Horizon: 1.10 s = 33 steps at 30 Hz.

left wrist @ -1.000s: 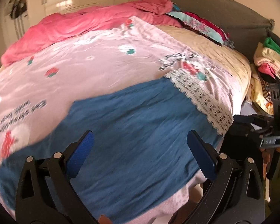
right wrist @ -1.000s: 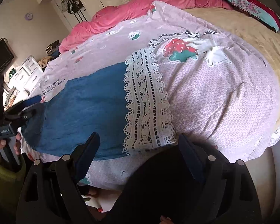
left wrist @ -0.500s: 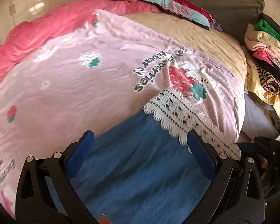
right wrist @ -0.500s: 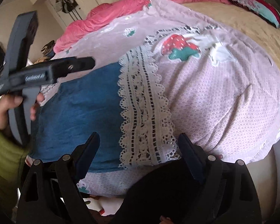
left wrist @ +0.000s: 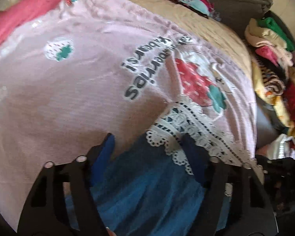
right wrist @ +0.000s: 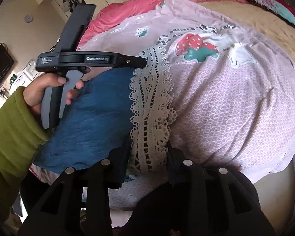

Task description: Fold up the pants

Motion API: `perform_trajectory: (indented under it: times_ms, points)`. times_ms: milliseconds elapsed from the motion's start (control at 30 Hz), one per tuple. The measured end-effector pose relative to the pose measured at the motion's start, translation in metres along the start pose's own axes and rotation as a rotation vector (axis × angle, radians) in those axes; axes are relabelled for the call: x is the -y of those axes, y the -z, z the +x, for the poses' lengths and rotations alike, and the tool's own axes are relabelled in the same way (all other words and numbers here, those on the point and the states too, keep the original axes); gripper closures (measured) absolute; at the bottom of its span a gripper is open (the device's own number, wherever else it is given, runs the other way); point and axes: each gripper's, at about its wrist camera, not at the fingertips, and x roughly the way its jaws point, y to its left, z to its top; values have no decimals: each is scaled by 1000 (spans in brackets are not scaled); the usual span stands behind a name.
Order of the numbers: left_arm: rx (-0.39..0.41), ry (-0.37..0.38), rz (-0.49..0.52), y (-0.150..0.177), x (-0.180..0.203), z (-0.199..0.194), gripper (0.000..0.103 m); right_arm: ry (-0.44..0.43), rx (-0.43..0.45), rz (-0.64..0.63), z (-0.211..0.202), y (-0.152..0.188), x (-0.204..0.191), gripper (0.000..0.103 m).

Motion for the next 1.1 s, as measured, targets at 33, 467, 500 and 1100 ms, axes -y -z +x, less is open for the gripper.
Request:
perform_trajectory:
  times_ms: [33, 467, 500, 1100]
  points:
    - [0, 13, 11, 0, 2, 1, 45, -6, -9, 2, 2, -1, 0, 69]
    - [23, 30, 75, 5, 24, 0, 88, -92, 8, -7, 6, -9, -7, 78]
    - [31, 38, 69, 7, 23, -4, 90, -103, 21, -11, 5, -10, -8, 78]
    - [301, 27, -154, 103, -59, -146, 87, -344, 37, -296, 9, -21, -162, 79]
